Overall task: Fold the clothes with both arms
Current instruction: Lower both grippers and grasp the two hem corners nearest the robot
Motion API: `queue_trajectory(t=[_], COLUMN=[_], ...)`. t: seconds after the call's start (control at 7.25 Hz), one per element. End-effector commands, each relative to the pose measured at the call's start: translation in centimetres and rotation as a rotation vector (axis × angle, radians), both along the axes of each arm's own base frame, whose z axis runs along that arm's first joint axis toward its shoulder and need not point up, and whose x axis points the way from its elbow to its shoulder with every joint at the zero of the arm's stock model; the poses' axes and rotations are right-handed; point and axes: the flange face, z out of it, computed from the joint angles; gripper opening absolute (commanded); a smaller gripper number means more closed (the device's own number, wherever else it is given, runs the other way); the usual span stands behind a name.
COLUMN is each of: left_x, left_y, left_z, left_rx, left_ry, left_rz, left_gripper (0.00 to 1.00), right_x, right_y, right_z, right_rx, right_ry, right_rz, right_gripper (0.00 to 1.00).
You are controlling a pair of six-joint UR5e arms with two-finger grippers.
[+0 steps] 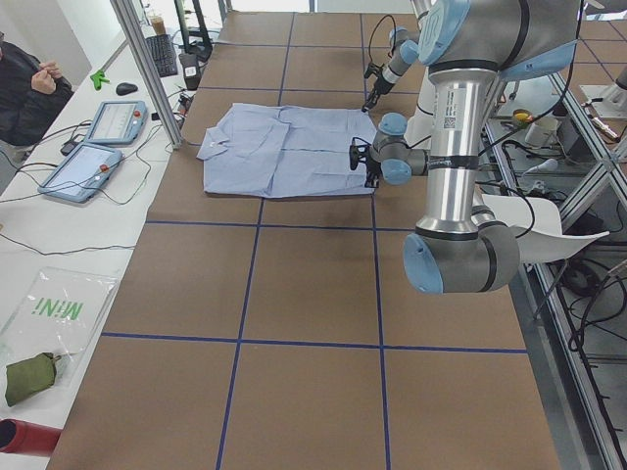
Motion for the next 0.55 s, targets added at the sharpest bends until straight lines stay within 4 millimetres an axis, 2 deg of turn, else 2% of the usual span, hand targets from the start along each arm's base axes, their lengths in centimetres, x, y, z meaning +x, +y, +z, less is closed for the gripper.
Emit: queue_trajectory(t=[0.0, 0.28, 0.41], left_x=[0.0, -0.9, -1.9], left_y=[0.0, 0.2, 0.4], left_z=[0.0, -1.4, -3.1], left_rx=[0.000, 0.005, 0.006], left_ry=[0.001, 0.030, 0.065], left_rz=[0.000, 0.000, 0.006], left_gripper=[0.00, 0.00, 0.00], right_x=[0.0, 1.0, 3.6], right_y=[-0.1, -0.9, -1.2], right_z=[-0.1, -1.2, -3.6], right_rx=[0.001, 0.006, 0.002], right_ry=[-0.003, -0.008, 0.021], right_rz=[0.003, 0.017, 0.017], right_gripper=[0.00, 0.00, 0.00])
